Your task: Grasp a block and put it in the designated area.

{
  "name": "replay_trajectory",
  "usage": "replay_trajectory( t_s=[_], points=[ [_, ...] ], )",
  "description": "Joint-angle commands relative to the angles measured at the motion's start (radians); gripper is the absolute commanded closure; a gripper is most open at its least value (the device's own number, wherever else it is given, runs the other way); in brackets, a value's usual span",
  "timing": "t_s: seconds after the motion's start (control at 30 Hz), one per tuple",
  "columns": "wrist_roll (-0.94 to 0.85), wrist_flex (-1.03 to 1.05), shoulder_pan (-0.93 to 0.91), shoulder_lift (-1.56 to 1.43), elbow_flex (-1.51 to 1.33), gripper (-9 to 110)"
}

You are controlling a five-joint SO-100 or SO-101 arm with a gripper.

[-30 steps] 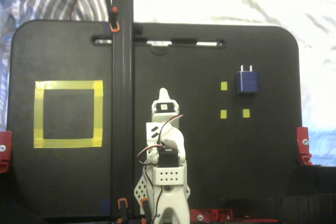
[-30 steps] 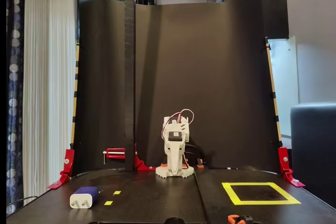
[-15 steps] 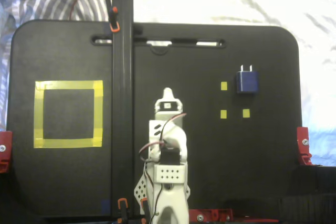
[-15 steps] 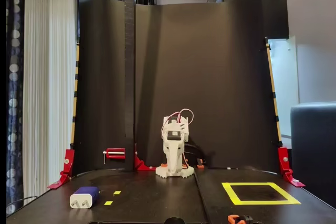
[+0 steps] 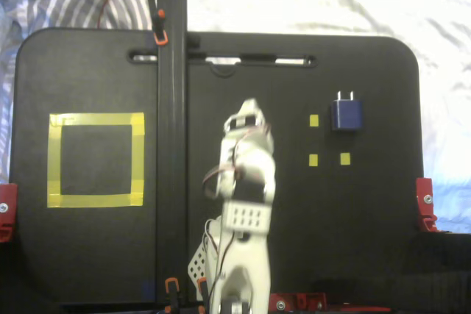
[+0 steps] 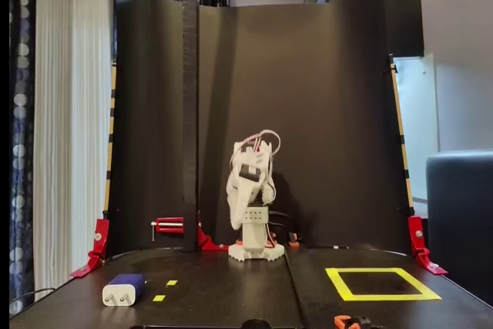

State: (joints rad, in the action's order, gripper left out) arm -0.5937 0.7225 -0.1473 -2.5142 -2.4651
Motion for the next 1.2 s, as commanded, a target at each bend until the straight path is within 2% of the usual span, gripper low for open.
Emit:
replay_trajectory(
  t_s=[0.0, 0.23, 0.4, 0.63, 0.87, 1.17],
  points=[
    [-0.107, 0.011, -0.023, 0.107, 0.169, 101],
    [-0.551, 0.175, -0.092, 0.416, 0.5, 101],
    [-0.891, 0.405, -0.156, 0.601, 0.724, 101],
    [-1.302, 0.603, -0.287, 0.804, 0.923, 102],
    [-1.562, 0.689, -0.41, 0.991, 1.097, 102],
    [-1.628, 0.667, -0.515, 1.197, 1.266, 102]
  ],
)
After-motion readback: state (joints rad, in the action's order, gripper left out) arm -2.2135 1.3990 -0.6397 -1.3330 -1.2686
